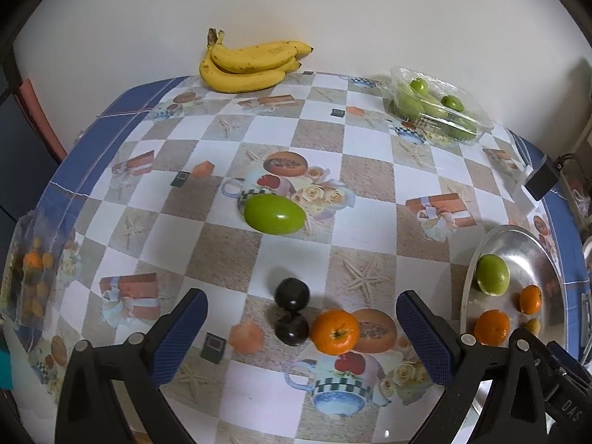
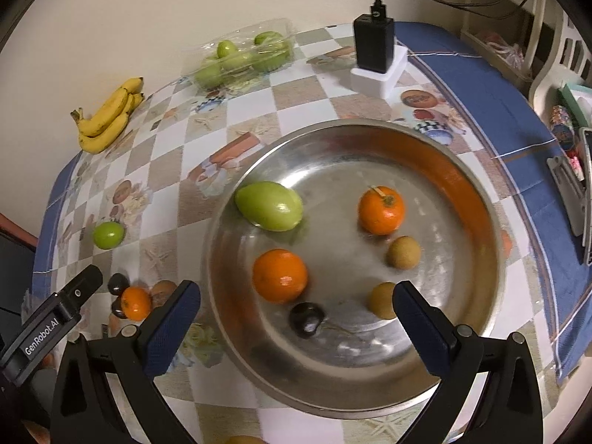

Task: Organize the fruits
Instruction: 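Move both open tools back over the fruit cluster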

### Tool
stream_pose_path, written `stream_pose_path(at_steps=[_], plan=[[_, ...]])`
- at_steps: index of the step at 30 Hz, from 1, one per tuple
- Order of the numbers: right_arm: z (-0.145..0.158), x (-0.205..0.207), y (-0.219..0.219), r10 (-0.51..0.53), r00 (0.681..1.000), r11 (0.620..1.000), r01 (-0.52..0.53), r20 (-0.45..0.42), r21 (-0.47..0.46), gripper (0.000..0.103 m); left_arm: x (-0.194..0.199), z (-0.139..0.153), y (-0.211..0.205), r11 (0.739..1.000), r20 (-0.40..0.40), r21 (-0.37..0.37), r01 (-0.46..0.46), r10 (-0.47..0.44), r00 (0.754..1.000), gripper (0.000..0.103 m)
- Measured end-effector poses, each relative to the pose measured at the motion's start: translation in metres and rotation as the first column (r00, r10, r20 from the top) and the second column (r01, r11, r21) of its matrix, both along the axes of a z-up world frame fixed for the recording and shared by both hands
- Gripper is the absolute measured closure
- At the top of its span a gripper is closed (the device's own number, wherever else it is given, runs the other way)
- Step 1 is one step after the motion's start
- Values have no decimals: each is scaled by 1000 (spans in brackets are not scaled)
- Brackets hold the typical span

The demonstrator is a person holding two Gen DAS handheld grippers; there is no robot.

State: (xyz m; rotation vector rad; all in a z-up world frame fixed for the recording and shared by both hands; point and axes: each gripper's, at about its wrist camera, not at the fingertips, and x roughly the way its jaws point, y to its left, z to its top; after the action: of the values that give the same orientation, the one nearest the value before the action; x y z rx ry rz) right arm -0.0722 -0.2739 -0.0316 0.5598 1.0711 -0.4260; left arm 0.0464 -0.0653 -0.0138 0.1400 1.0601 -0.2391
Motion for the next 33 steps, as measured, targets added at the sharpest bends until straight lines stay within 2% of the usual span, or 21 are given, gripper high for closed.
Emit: stream_pose_path(at_steps=[9, 19, 27, 33], plan=[[11, 16, 23, 58, 998, 998, -58, 23, -6, 0, 10, 15, 23, 1000, 38, 0, -15, 15, 999, 0], [29, 45, 63, 175, 981, 985, -174, 83, -21, 0, 30, 23, 71, 992, 32, -43, -121, 122, 992, 0], [28, 73, 100, 267, 960, 963, -268, 89, 0, 0, 43, 20, 103, 976, -15, -93, -199, 198, 980, 0], [22, 86, 118, 318, 945, 947, -320, 79, 9, 0, 47, 12, 105, 973, -50, -110, -205, 201, 978, 0]])
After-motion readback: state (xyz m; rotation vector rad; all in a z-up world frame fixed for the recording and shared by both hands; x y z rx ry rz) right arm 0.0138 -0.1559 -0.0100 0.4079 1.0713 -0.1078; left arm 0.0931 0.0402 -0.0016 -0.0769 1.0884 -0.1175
